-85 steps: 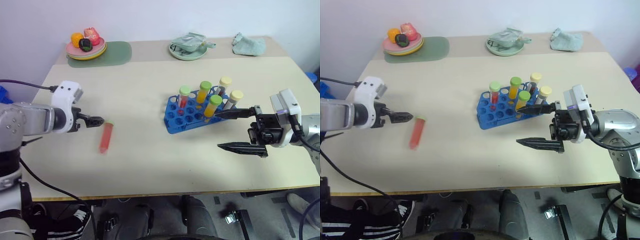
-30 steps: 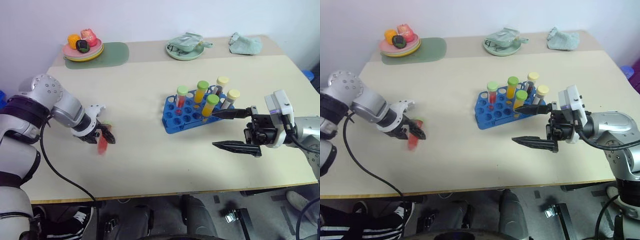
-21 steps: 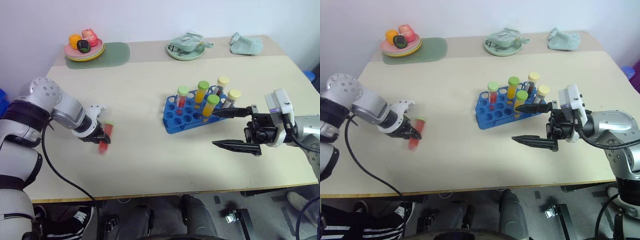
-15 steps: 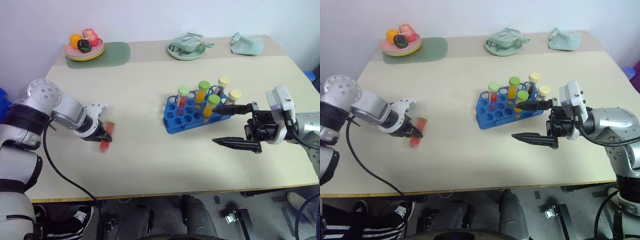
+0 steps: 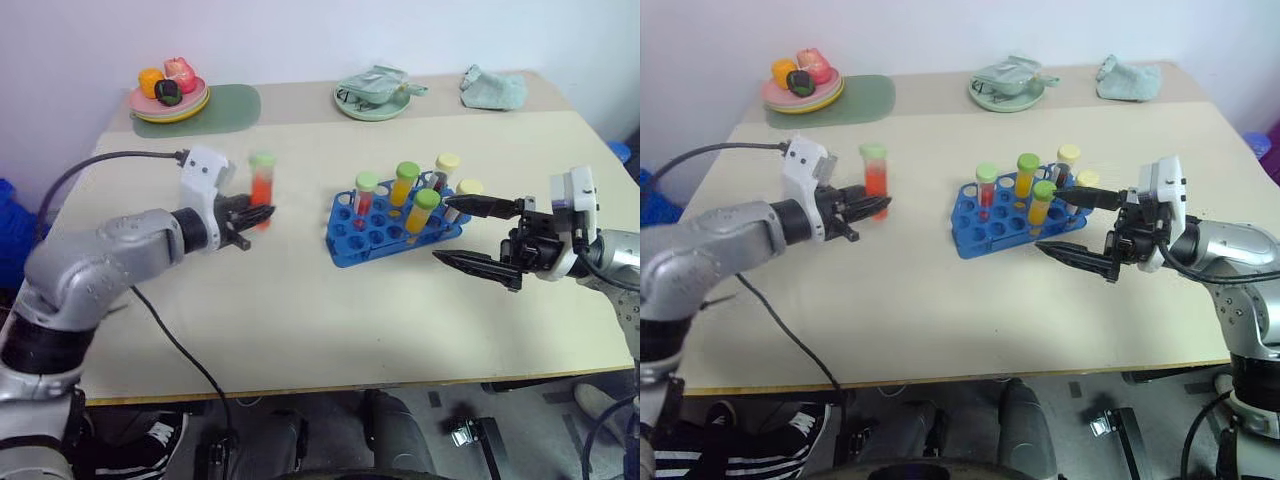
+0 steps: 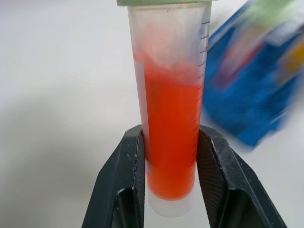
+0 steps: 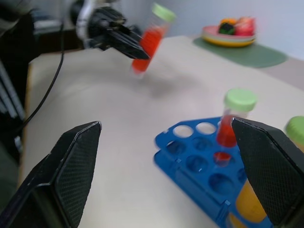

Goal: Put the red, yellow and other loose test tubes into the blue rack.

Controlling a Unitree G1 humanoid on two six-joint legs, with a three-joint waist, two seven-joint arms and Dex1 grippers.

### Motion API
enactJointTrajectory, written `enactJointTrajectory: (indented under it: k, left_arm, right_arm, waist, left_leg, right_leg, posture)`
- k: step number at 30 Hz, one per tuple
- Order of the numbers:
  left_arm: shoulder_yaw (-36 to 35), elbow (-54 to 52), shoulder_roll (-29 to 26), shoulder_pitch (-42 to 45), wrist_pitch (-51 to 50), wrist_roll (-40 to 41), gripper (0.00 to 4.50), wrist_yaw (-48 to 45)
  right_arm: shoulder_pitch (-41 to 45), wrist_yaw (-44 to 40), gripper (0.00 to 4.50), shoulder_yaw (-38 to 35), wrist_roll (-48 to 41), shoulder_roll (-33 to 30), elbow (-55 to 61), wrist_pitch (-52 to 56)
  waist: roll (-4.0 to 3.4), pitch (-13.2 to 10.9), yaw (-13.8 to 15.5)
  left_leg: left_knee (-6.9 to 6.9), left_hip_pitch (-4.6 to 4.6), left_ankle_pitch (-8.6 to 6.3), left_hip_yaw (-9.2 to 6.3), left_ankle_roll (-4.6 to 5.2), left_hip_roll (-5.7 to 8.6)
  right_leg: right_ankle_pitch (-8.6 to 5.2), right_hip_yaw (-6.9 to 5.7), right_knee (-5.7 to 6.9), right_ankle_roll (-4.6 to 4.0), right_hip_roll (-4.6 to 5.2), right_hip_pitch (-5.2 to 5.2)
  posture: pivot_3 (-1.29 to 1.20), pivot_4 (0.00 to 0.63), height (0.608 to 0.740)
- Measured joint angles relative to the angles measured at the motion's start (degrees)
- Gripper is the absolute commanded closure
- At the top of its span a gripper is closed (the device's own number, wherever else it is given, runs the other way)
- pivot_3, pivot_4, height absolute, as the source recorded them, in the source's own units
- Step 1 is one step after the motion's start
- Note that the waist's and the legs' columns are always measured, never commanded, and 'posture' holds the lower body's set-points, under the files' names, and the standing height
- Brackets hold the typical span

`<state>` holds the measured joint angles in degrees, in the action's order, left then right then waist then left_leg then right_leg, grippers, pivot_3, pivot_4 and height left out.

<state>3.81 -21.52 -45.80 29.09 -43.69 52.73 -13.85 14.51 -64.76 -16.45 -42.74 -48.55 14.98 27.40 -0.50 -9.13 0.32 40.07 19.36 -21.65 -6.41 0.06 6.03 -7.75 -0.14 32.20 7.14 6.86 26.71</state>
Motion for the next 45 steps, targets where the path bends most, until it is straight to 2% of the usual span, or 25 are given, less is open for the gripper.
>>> enactJointTrajectory:
  k: [2,7,10,18,26,30,34,45]
  left_arm:
    - [-0.01,0.51,3.27,-2.36,7.87,-5.83,3.30,-4.99]
    - [1.52,5.93,13.98,-3.56,21.50,-12.92,3.30,-15.90]
    - [5.28,11.97,21.55,-1.15,30.64,-20.37,3.30,-19.19]
    - [10.75,27.33,33.16,1.08,46.38,-33.98,3.30,-23.66]
    - [11.28,45.09,40.02,7.30,64.55,-45.08,3.30,-23.74]
    - [12.01,50.97,43.64,8.98,69.46,-49.87,3.30,-21.08]
    - [13.99,53.78,44.30,8.85,72.42,-54.18,3.30,-20.04]
    - [15.19,55.13,44.72,7.62,73.94,-59.00,3.30,-16.58]
  right_arm:
    - [-1.49,0.42,0.00,-0.43,-0.12,0.13,0.77,-0.02]
    - [-2.72,1.54,0.00,-1.70,-0.28,0.03,1.22,0.14]
    - [-3.29,2.22,0.00,-2.38,-0.42,-0.25,2.30,0.82]
    - [-2.38,4.18,0.00,-2.86,-1.35,-1.09,3.11,2.79]
    - [-2.42,6.54,0.00,-3.01,-2.62,-1.09,5.34,4.68]
    - [-2.28,7.28,0.00,-3.03,-3.13,-1.13,5.99,5.16]
    - [-2.22,7.90,0.00,-3.36,-3.54,-1.48,6.12,6.02]
    - [-2.24,8.42,0.00,-4.32,-3.70,-1.89,6.33,7.10]
  waist:
    - [-0.01,0.01,0.43]
    - [0.00,0.02,0.92]
    - [0.02,0.03,1.30]
    - [0.02,0.03,1.86]
    - [0.04,0.04,2.04]
    - [0.04,0.04,2.00]
    - [0.04,0.04,1.99]
    - [0.04,0.04,2.03]
  left_leg:
    - [0.02,-0.01,0.00,0.04,0.01,0.00]
    - [0.09,-0.03,-0.02,0.00,0.07,0.04]
    - [0.10,-0.06,-0.02,0.11,0.07,0.04]
    - [0.11,-0.08,-0.03,0.13,0.11,0.02]
    - [0.15,-0.06,-0.04,0.14,0.14,0.02]
    - [0.15,-0.07,-0.05,0.14,0.15,0.02]
    - [0.15,-0.07,-0.05,0.13,0.15,0.02]
    - [0.14,-0.07,-0.05,0.11,0.16,0.02]
  right_leg:
    - [0.00,0.01,-0.01,0.00,0.00,-0.03]
    - [0.02,0.00,-0.04,-0.01,0.01,-0.17]
    - [0.04,0.00,-0.09,-0.02,0.01,-0.22]
    - [0.05,0.00,-0.10,-0.02,0.00,-0.22]
    - [0.07,-0.01,-0.12,-0.02,0.00,-0.24]
    - [0.08,-0.01,-0.12,0.00,0.00,-0.25]
    - [0.08,-0.01,-0.12,0.00,0.00,-0.24]
    - [0.09,-0.01,-0.11,0.02,0.00,-0.25]
  posture:
    - [0.00,0.150,0.740]
    - [0.00,0.150,0.740]
    - [0.00,0.150,0.740]
    - [0.00,0.150,0.740]
    - [0.00,0.150,0.740]
    - [0.00,0.150,0.740]
    - [0.00,0.150,0.740]
    - [0.00,0.150,0.740]
